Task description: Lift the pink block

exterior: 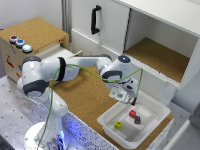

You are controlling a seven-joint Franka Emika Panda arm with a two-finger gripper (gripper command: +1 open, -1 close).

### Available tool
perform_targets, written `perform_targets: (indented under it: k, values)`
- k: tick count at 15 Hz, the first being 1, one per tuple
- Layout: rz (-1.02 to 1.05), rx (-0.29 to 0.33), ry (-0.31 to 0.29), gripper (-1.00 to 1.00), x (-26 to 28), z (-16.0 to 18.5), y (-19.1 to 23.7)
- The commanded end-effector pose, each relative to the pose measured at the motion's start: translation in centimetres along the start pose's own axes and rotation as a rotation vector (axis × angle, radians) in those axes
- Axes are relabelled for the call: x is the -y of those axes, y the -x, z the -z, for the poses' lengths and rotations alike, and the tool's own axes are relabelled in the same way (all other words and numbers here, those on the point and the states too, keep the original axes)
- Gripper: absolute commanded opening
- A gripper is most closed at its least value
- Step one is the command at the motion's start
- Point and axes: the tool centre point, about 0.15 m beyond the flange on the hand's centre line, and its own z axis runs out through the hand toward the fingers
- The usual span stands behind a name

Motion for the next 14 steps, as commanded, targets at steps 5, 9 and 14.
perform_targets:
  k: [5, 9, 14]
  values:
    - [-0.145, -0.124, -0.067, 1.0, -4.3, -6.9, -3.1]
    - [-0.149, -0.075, -0.059, 1.0, -5.1, -10.0, -4.3]
    - [-0.134, -0.055, -0.094, 1.0, -4.9, -12.9, -5.9]
